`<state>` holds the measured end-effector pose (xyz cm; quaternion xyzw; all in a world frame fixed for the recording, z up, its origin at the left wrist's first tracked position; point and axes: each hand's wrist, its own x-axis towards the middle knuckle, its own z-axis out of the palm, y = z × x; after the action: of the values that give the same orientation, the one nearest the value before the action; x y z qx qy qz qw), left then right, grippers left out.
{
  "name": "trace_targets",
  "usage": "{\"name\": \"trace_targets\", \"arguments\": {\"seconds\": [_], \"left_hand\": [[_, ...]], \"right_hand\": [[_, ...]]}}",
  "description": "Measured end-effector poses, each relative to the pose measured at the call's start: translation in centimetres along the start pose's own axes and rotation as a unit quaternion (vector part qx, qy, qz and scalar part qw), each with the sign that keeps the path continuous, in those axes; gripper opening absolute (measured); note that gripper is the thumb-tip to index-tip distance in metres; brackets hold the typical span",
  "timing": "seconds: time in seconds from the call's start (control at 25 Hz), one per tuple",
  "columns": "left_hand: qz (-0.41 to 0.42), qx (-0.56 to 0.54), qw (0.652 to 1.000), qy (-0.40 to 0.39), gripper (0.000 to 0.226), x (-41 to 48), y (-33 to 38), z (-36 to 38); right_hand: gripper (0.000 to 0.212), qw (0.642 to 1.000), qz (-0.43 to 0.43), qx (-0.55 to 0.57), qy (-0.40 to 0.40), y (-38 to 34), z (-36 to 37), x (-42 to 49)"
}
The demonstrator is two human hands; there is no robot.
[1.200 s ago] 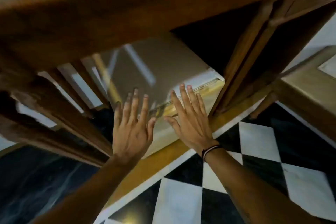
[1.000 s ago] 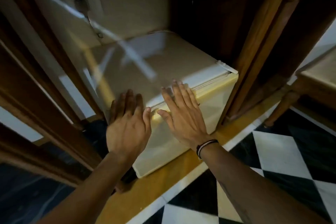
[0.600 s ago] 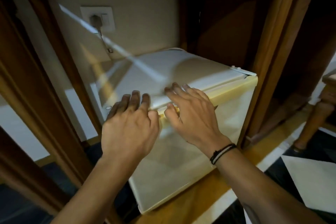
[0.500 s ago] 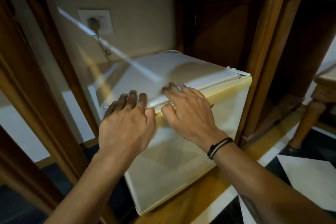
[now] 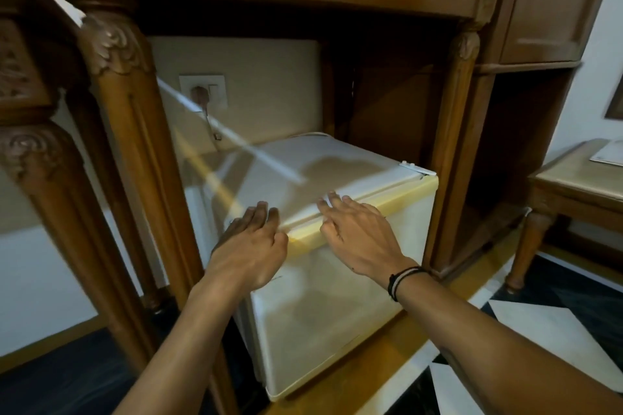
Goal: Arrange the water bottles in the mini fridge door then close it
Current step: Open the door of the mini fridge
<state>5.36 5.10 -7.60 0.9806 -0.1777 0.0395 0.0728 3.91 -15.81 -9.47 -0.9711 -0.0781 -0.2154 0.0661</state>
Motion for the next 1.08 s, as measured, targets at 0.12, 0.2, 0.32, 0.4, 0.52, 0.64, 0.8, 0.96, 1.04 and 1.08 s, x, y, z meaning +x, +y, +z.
{"name": "trace_targets", "arguments": {"seconds": [0.12,0.2,0.32,0.4,0.52,0.64,0.8,0.96,1.04,1.08], "left_hand": [[0.008,-0.027,1.000,0.012,0.065,-0.8,-0.4,0.6],[0.018,-0.044,0.999,0.006,0.066,-1.0,-0.5,1.0],[0.025,-0.024,0.998,0.054,0.068,-0.9,-0.8,2.4],[0.037,0.033,0.992,0.120,0.071,-1.4,-0.8,4.0],[0.036,0.074,0.977,0.199,0.076,-2.1,-0.6,5.8],[0.035,0.071,0.967,0.242,0.076,-1.6,-0.3,6.2],[0.026,0.076,0.954,0.289,0.077,-0.6,-0.4,7.3],[0.022,0.068,0.943,0.325,0.077,0.0,0.2,7.8],[0.011,0.068,0.939,0.336,0.077,0.1,0.6,7.8],[0.006,0.071,0.937,0.342,0.076,0.2,0.7,7.9]], "right_hand": [[0.060,1.000,0.006,0.004,-0.009,0.5,-0.9,-1.6],[0.060,0.999,-0.001,0.018,-0.026,1.6,-1.6,-3.6],[0.064,0.997,-0.011,0.021,-0.077,5.0,-3.4,-7.2],[0.062,0.992,-0.015,0.010,-0.123,7.6,-5.5,-9.2],[0.055,0.983,0.005,0.007,-0.181,10.7,-8.5,-11.2],[0.054,0.973,0.051,-0.036,-0.222,13.1,-10.7,-12.6],[0.053,0.966,0.098,-0.071,-0.229,15.1,-12.7,-14.4],[0.057,0.963,0.115,-0.120,-0.214,17.1,-13.6,-15.3],[0.057,0.958,0.121,-0.140,-0.221,17.2,-14.0,-15.6],[0.055,0.957,0.123,-0.154,-0.214,16.7,-14.1,-15.5]]}}
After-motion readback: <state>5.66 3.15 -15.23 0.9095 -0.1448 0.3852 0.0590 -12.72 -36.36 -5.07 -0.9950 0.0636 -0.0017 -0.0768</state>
